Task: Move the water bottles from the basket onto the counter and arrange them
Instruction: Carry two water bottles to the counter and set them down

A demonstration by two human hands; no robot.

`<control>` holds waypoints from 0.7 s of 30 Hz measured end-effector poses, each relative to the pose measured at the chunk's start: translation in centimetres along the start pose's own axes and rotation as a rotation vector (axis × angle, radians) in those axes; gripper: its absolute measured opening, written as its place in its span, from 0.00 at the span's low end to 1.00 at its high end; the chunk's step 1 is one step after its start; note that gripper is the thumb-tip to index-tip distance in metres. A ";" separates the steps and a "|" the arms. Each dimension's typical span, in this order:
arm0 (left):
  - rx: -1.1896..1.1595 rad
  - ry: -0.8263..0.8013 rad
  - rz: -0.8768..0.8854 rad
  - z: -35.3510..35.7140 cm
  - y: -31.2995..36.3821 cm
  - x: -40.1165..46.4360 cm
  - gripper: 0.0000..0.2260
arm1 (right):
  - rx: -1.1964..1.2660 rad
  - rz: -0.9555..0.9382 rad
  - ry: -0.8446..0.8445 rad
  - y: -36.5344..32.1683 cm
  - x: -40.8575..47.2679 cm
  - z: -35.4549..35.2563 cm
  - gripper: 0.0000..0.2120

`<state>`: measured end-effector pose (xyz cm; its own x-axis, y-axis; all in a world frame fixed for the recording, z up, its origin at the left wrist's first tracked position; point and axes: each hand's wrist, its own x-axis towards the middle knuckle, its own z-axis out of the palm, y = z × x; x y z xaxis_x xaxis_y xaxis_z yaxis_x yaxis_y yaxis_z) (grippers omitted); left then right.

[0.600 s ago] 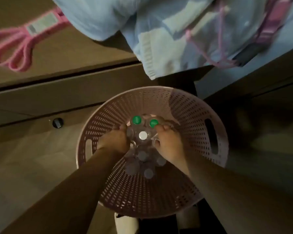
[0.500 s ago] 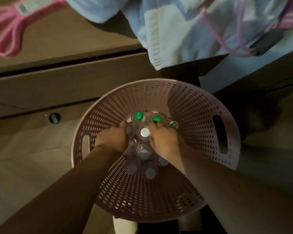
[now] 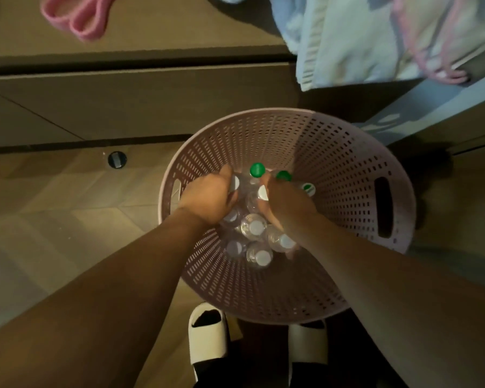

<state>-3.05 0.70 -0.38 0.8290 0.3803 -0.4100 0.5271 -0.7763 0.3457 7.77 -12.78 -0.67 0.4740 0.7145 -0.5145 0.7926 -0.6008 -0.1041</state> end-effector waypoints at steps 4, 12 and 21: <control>-0.115 0.114 -0.016 -6.6 2.1 -3.9 0.16 | 0.187 0.014 0.130 -0.5 -4.9 -6.6 0.11; -0.110 0.260 0.005 -28.2 9.6 -14.4 0.12 | 0.298 -0.002 0.115 -2.4 -17.3 -29.6 0.16; -0.260 0.607 -0.128 -49.3 20.2 -31.3 0.10 | 0.422 -0.072 0.365 -5.9 -33.7 -51.7 0.15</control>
<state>-9.16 -2.16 61.02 0.6746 0.7357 0.0600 0.5931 -0.5886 0.5494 6.98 -14.80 61.26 0.5857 0.7917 -0.1735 0.6412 -0.5836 -0.4982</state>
